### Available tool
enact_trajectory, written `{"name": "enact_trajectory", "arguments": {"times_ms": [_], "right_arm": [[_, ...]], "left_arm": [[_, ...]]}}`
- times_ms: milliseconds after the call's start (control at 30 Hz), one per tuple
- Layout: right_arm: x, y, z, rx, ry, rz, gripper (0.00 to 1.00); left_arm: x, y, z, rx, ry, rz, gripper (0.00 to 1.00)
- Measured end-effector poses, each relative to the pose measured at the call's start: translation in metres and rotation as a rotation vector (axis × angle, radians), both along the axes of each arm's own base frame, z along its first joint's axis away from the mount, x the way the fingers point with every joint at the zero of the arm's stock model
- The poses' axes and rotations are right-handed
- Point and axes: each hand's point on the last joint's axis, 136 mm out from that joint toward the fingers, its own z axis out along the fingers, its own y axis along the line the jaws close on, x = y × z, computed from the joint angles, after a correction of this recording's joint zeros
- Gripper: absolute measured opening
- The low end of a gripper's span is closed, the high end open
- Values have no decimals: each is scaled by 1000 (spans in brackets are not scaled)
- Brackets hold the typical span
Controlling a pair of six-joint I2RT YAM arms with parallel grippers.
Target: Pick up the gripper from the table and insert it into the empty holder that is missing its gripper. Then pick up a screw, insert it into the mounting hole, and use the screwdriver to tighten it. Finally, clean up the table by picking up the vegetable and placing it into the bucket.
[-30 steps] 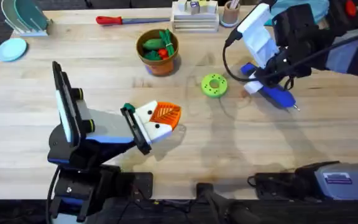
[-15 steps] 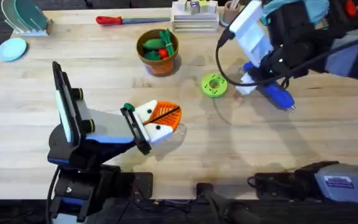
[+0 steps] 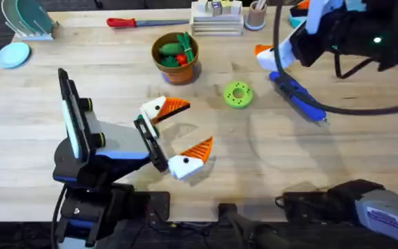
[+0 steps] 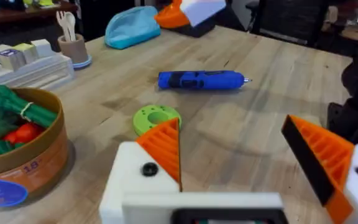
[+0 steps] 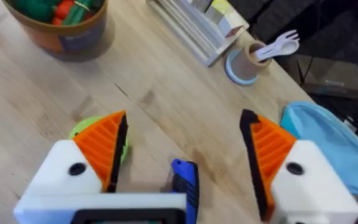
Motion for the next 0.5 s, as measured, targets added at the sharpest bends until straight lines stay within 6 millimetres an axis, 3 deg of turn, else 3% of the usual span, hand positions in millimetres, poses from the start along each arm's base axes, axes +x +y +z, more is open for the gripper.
{"name": "enact_trajectory", "arguments": {"times_ms": [300,500], "right_arm": [[-4,3,8,54,-1,-6,994],[-5,4,8,83,13,-22,994]], "left_arm": [[2,1,6,-9,-28,10,993],[20,15,16,-54,40,159,993]]}}
